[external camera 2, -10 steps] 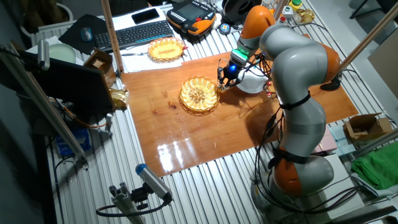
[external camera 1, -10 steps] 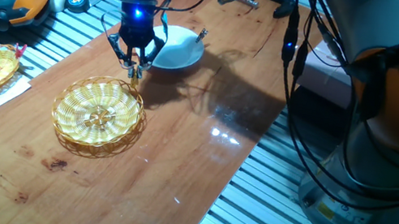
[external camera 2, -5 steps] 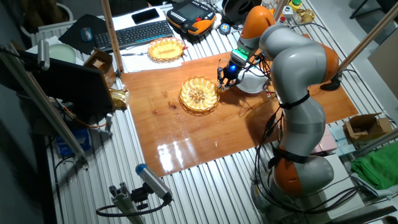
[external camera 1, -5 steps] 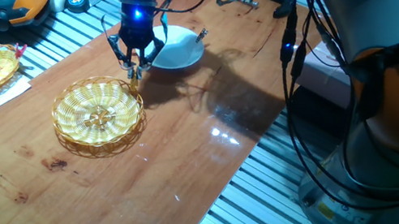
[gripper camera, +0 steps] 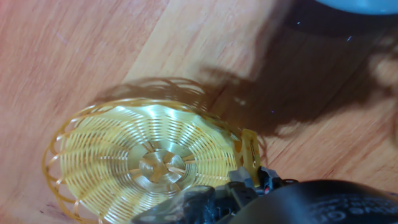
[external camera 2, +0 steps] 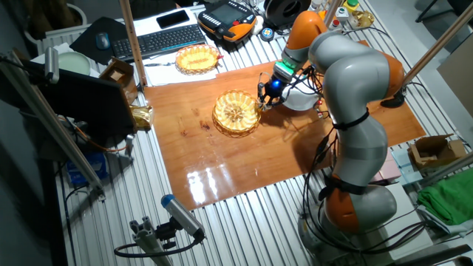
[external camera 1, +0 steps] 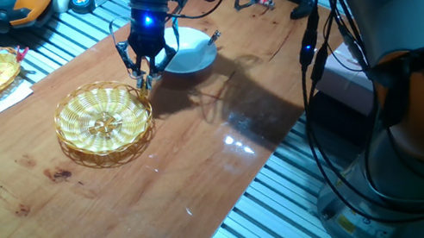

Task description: Use a clamp

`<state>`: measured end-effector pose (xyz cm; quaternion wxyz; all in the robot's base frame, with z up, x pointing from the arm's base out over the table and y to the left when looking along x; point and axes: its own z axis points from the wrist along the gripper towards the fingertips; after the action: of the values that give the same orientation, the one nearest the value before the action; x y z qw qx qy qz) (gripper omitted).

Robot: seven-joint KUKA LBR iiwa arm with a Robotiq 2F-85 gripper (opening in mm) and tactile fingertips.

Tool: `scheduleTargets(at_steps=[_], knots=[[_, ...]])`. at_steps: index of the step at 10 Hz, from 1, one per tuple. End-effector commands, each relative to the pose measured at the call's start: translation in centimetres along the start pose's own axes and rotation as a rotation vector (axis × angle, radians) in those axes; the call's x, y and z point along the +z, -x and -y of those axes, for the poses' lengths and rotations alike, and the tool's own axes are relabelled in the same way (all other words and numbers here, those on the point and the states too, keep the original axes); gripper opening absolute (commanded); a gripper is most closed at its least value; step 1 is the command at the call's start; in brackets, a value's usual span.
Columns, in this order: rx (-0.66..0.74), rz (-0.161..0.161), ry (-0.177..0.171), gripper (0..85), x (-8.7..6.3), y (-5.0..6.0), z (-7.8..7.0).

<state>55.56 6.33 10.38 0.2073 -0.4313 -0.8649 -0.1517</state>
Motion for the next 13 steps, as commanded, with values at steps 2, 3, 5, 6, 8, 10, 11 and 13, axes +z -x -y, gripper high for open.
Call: scheduleTargets(at_steps=[2, 3, 5, 6, 8, 10, 11, 13], knots=[[0.009, -0.002, 0.000, 0.7, -0.13, -0.24, 0.13], [0.014, -0.002, 0.000, 0.7, -0.25, -0.37, 0.23], [0.025, -0.001, -0.003, 0.7, -0.38, -0.55, 0.37], [0.036, -0.010, 0.001, 0.7, -0.38, -0.62, 0.42], [0.055, -0.023, 0.013, 0.7, -0.35, -0.81, 0.53], [0.062, -0.012, 0.026, 0.7, -0.28, -0.83, 0.55], [0.074, -0.011, 0.034, 0.7, -0.27, -0.76, 0.57], [0.093, -0.024, 0.065, 0.7, -0.20, -0.69, 0.58]])
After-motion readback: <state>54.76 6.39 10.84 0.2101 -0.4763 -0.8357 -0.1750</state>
